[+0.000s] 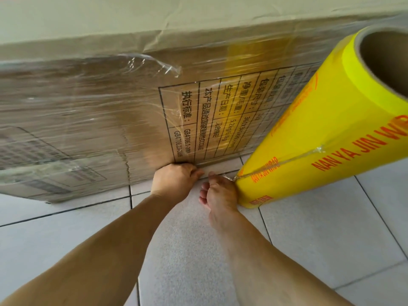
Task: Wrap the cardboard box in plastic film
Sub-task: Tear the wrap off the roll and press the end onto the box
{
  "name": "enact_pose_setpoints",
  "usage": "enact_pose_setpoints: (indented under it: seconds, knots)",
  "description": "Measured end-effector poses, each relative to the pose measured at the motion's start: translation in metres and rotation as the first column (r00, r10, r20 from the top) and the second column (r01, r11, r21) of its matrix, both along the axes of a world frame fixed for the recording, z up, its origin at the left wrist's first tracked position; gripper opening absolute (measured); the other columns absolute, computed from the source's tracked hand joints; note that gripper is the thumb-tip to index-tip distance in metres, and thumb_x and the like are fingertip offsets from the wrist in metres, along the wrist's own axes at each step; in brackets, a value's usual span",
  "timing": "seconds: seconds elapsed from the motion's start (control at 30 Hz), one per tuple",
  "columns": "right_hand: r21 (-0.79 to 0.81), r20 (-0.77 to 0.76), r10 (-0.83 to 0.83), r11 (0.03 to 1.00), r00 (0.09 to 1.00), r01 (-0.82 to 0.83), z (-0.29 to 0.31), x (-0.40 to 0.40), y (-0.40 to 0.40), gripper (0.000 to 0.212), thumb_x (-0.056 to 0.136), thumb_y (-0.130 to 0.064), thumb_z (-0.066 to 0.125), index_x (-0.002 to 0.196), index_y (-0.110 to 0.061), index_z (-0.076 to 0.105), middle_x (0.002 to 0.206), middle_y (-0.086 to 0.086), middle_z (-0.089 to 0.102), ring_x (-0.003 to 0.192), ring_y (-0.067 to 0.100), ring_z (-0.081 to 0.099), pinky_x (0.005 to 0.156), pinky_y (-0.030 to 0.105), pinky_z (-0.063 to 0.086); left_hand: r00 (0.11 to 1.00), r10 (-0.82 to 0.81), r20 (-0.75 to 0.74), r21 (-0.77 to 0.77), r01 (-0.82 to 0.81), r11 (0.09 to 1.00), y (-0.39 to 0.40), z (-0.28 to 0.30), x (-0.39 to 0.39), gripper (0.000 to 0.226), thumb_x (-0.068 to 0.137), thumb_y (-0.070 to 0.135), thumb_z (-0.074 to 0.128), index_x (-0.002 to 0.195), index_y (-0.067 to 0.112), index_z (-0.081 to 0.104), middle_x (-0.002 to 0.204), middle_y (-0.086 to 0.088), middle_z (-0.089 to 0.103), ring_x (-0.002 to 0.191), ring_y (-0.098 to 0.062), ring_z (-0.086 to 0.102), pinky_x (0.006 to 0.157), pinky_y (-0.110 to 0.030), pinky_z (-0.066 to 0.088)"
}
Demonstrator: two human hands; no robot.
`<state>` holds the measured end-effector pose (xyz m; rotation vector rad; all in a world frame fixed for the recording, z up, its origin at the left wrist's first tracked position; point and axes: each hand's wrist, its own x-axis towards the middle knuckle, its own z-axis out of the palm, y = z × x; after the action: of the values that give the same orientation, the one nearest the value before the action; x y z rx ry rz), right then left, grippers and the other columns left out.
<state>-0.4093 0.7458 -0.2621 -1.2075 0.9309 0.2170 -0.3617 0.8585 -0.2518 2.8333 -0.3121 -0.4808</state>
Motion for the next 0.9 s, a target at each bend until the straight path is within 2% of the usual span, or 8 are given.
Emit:
enact_pose_setpoints:
  seconds: [0.17,0.23,0.37,0.5,0.67,0.77,0.83,0.9]
  knots:
    - [0.123,-0.094,-0.037,0.991,0.995,0.049,0.003,0.001,0.009,0.030,0.103,-0.032,0.052,0.102,-0.004,0.061,0.082,0.008,0.073,0.072,0.019,0.069,0.067,0.032,0.057,0.958,0.234,-0.163,-0.304,-0.275,0.912,0.000,0.004,-0.006,0.056,0.111,0.058,0.049,0.103,0.014,0.082,0.097,-0.007,0.083,0.092,-0.029,0.078,0.086,-0.044,0.065]
    - [0.157,-0.122,-0.028,0.986,0.992,0.047,0.006,0.002,0.015,0.035,0.103,-0.039,0.048,0.108,-0.007,0.062,0.088,0.010,0.075,0.081,0.022,0.073,0.077,0.036,0.059,0.951,0.275,-0.142,-0.361,-0.308,0.880,0.008,0.011,-0.012,0.053,0.112,0.054,0.051,0.104,0.012,0.082,0.096,-0.008,0.083,0.091,-0.029,0.079,0.083,-0.044,0.066]
    - [0.223,-0.047,0.033,0.975,0.998,-0.022,0.012,0.003,0.038,0.048,0.102,-0.037,0.050,0.130,0.001,0.056,0.127,0.026,0.062,0.119,0.042,0.059,0.101,0.048,0.047,0.963,0.268,0.040,-0.183,-0.256,0.949,0.028,0.036,-0.016,0.061,0.112,0.058,0.044,0.100,0.013,0.083,0.093,-0.006,0.082,0.090,-0.030,0.076,0.071,-0.034,0.053]
    - [0.342,-0.004,0.028,0.939,1.000,-0.025,0.017,0.010,0.057,0.049,0.099,-0.045,0.053,0.132,-0.009,0.055,0.135,0.022,0.056,0.128,0.037,0.052,0.110,0.046,0.042,0.936,0.349,-0.037,-0.140,-0.350,0.926,0.025,0.056,-0.011,0.068,0.110,0.068,0.040,0.096,0.017,0.083,0.092,-0.005,0.082,0.094,-0.032,0.076,0.084,-0.041,0.062]
    - [0.440,-0.116,-0.004,0.896,0.993,0.055,0.024,0.019,0.070,0.058,0.085,-0.066,0.054,0.114,-0.016,0.059,0.119,0.011,0.070,0.122,0.028,0.060,0.095,0.036,0.053,0.930,0.368,-0.011,-0.033,-0.369,0.929,0.021,0.074,-0.008,0.064,0.108,0.072,0.042,0.095,0.021,0.077,0.084,-0.002,0.068,0.087,-0.032,0.066,0.076,-0.036,0.052]
    - [0.497,-0.138,-0.088,0.855,0.986,0.146,0.024,0.015,0.087,0.077,0.073,-0.079,0.050,0.117,-0.017,0.063,0.113,0.008,0.072,0.111,0.027,0.065,0.097,0.040,0.053,0.937,0.347,0.038,0.024,-0.348,0.937,0.022,0.093,-0.012,0.064,0.109,0.071,0.039,0.090,0.021,0.075,0.079,-0.002,0.062,0.083,-0.031,0.062,0.075,-0.035,0.046]
    - [0.531,-0.088,-0.154,0.829,0.984,0.177,0.027,0.014,0.099,0.079,0.067,-0.085,0.050,0.114,-0.023,0.063,0.108,0.007,0.073,0.107,0.024,0.064,0.102,0.045,0.049,0.940,0.329,0.095,0.045,-0.334,0.941,0.027,0.102,-0.015,0.069,0.109,0.070,0.039,0.087,0.017,0.076,0.080,-0.006,0.069,0.088,-0.035,0.069,0.074,-0.035,0.047]
    - [0.581,-0.027,-0.258,0.782,0.966,0.225,0.043,0.019,0.108,0.080,0.073,-0.083,0.051,0.125,-0.023,0.058,0.118,0.008,0.070,0.107,0.020,0.064,0.095,0.039,0.052,0.943,0.295,0.151,0.072,-0.309,0.948,0.031,0.109,-0.017,0.069,0.110,0.068,0.039,0.092,0.015,0.080,0.094,-0.013,0.078,0.096,-0.039,0.074,0.075,-0.036,0.049]
